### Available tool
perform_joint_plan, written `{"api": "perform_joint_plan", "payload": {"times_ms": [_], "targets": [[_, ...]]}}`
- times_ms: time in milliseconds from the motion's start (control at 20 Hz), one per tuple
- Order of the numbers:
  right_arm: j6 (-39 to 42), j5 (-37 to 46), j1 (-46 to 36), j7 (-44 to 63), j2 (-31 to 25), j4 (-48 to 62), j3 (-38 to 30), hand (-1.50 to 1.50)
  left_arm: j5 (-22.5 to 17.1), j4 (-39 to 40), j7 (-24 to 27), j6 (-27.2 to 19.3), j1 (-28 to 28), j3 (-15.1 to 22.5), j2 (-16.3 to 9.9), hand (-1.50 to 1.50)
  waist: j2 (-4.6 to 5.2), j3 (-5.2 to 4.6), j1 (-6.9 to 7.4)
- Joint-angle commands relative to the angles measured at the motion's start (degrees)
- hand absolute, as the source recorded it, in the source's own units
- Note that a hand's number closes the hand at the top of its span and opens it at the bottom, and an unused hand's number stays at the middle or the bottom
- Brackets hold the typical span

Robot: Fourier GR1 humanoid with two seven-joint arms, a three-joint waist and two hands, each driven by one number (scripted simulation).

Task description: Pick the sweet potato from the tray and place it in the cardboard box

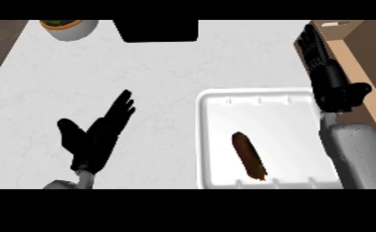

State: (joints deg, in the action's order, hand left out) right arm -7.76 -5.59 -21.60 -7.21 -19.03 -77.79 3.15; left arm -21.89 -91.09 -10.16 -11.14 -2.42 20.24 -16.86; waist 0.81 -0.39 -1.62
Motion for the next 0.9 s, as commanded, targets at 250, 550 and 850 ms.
{"api": "perform_joint_plan", "payload": {"times_ms": [250,550,850], "targets": [[8.9,11.9,-10.0,4.3,-10.3,-19.1,12.7,-1.5,12.7,-1.8,8.2,3.5,-9.7,-3.9,-13.3,0.0,-3.58,-0.22,0.46],[16.6,23.1,-5.6,9.7,-24.6,-31.0,17.8,-1.5,14.0,0.3,14.5,5.4,-7.7,-3.9,-13.3,0.0,-1.64,0.18,-0.76],[22.1,33.2,-1.5,8.4,-32.4,-43.0,24.0,-1.5,13.7,3.1,16.1,6.9,-8.9,-5.4,-13.1,0.0,-1.23,0.27,-0.26]]}}
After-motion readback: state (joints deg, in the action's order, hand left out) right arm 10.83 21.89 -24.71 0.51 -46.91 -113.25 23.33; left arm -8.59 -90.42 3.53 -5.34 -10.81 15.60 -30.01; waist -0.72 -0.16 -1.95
